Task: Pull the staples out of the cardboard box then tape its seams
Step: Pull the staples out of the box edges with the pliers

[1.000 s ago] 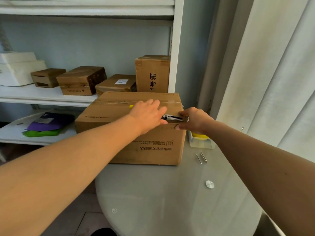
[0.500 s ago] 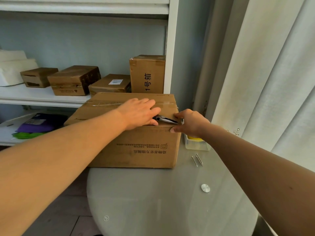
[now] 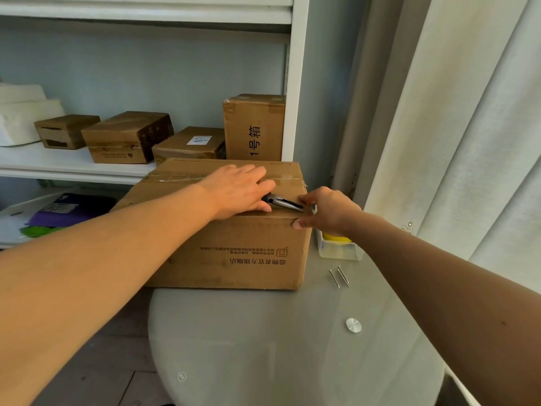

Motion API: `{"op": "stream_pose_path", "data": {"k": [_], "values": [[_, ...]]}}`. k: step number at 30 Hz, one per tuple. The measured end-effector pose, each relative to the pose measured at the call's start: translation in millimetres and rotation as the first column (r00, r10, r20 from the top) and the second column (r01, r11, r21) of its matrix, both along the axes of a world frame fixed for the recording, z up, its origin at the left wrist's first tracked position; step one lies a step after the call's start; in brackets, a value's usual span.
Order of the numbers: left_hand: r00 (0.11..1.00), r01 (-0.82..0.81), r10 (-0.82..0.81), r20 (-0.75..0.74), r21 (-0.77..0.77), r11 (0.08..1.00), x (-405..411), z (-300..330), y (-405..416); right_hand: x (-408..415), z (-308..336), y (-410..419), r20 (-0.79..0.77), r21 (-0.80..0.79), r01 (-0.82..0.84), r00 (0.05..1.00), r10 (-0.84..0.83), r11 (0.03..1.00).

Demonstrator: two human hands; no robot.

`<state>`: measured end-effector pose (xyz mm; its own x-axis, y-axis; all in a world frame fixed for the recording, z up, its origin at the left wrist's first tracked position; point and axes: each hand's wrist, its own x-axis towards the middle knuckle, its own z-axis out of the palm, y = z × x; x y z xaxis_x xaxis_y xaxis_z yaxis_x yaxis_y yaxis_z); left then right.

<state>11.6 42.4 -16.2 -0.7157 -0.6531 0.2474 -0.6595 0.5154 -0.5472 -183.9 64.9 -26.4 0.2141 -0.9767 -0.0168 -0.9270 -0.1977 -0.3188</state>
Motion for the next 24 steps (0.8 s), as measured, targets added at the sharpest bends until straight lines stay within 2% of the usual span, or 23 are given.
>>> {"op": "stream_pose_path", "data": {"k": [12, 19, 24], "values": [[0.999, -0.014, 0.014, 0.034, 0.009, 1.0, -1.6, 0.2, -5.1, 0.0, -0.9, -2.6, 0.028, 0.006, -0.008, 1.0, 0.008, 1.0], [0.999, 0.01, -0.006, 0.05, -0.067, 0.998, -0.9, -7.0, 2.3, 0.7, -1.7, -0.7, 0.024, -0.004, 0.002, 1.0, -0.002, 1.0], [0.998, -0.042, 0.045, 0.047, -0.06, 0.997, -4.4, -8.1, 7.7, 1.4, -3.1, -0.5, 0.027, -0.005, 0.008, 1.0, -0.008, 1.0]]}}
